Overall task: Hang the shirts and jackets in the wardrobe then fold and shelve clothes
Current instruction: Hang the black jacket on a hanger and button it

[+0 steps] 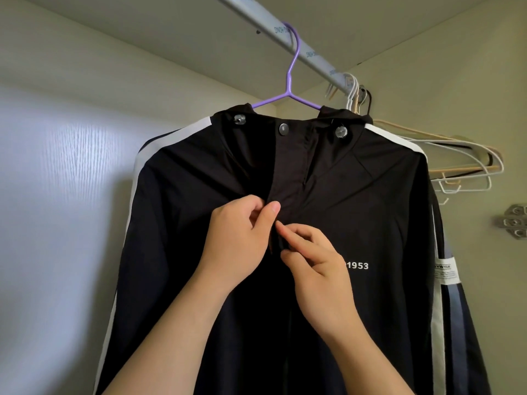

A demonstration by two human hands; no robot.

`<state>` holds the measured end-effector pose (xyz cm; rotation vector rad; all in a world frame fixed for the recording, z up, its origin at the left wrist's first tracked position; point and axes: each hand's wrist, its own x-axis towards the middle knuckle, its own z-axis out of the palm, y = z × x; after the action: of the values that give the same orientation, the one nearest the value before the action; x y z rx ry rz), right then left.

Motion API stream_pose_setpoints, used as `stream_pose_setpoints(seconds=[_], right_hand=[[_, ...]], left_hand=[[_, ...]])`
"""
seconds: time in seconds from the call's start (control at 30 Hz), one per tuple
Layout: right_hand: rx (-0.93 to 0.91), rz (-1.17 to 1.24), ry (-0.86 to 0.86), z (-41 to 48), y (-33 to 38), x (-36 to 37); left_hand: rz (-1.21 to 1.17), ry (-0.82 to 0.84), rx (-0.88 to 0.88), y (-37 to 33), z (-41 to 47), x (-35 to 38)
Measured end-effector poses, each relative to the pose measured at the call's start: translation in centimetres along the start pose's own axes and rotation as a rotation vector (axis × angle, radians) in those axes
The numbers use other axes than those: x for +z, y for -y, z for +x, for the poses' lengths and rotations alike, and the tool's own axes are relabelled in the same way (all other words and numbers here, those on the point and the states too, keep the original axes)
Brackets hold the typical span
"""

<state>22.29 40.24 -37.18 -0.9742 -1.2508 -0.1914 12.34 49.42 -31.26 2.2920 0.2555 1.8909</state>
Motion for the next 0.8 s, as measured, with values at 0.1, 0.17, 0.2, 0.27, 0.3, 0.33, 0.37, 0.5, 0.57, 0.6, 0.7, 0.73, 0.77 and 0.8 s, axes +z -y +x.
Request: stream_pose_setpoints(seconds=[0.1,0.17,0.2,0.27,0.3,0.33,0.37,0.5,0.57,0.6,0.7,0.73,0.77,0.8], right_hand=[[0.018,-0.027,-0.067,-0.2,-0.1,0.3],[0.021,-0.044,-0.082,-0.3,-0.2,0.3],[0.018,-0.052,-0.085,-0.3,-0.3,0.3],[0.004,-0.09,-0.087,-0.3,-0.5,0.2],[-0.003,-0.118,-0.088,-0.5,-0.6,0.1],[-0.004,-0.142,-0.091,-0.6,-0.8,0.1],[0.001,-0.155,-0.098,-0.8,-1.1,0.0],[0.061,-0.141,-0.151,-3.3,-2.9,-0.7],[0.125,-0.146,-0.154,-5.7,-4.4,-1.1],[0.168,-0.152,-0.152,-7.0,-5.3,-1.3],[0.372,-0.149,-0.129,-11.2,-8.2,-1.9],[0.448,-0.153,-0.113,-12.6,-9.1,-2.1],[0.517,-0.156,-0.099,-14.0,-10.1,-2.2],[0.582,-0.152,-0.094,-15.2,-11.0,-2.3]], left_hand=[[0.039,-0.059,0.053,0.3,-0.2,0.7],[0.025,-0.093,0.041,0.6,-0.3,1.1],[0.021,-0.103,0.029,0.7,-0.3,1.2],[0.015,-0.106,0.007,0.8,-0.3,1.5],[0.003,-0.102,-0.008,0.8,-0.4,1.5],[-0.018,-0.099,-0.03,0.8,-0.4,1.6],[-0.045,-0.098,-0.062,0.8,-0.6,1.6],[-0.114,-0.043,-0.157,1.9,-4.5,2.8],[-0.099,0.036,-0.176,2.9,-7.9,3.9],[-0.098,0.073,-0.192,3.5,-9.7,4.4],[-0.064,0.144,-0.253,5.3,-14.6,5.7],[-0.047,0.166,-0.271,5.7,-15.9,6.0],[-0.043,0.188,-0.296,6.0,-17.1,6.2],[-0.053,0.204,-0.326,6.3,-17.9,6.3]])
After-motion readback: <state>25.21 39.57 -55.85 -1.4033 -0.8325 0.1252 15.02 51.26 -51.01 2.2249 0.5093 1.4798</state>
